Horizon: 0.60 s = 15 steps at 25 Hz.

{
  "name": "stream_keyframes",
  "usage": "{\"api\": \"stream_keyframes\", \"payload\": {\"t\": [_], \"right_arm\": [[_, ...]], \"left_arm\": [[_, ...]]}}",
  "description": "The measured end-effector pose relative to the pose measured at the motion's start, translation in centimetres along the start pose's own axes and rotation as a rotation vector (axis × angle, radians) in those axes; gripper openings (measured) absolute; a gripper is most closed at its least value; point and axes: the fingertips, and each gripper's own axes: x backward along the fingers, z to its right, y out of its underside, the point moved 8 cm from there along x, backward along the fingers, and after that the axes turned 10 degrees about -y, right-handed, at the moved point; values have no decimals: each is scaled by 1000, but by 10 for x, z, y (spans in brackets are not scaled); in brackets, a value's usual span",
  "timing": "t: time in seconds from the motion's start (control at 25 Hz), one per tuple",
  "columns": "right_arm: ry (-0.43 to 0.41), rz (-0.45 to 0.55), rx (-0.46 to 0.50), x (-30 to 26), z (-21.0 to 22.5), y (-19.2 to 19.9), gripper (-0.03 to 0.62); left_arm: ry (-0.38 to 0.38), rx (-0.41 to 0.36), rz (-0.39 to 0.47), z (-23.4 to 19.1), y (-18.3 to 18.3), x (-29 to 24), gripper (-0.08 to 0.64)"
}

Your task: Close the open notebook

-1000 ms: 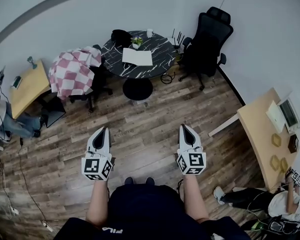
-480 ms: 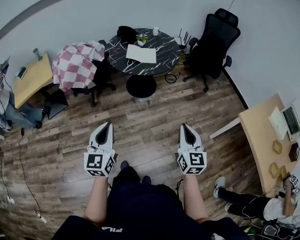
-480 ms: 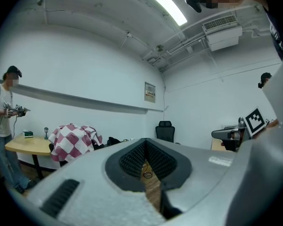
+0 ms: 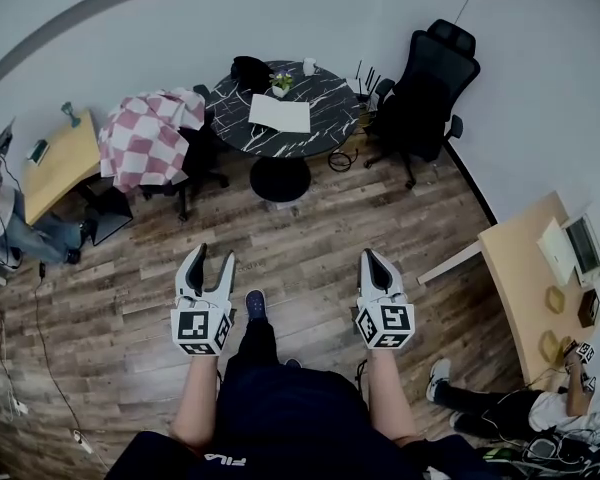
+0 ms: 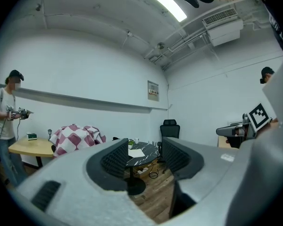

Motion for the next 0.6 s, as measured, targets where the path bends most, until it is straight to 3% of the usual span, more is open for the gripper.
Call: {"api": "stream_keyframes", "payload": {"t": [0.16, 0.6], "right_arm": [[1, -11, 15, -22, 7, -1, 11], [-7, -17, 8, -107, 24, -1, 11]], "left_arm": [[-15, -3, 3, -8, 1, -21, 241], [-48, 20, -11, -52, 11, -97, 222]]}}
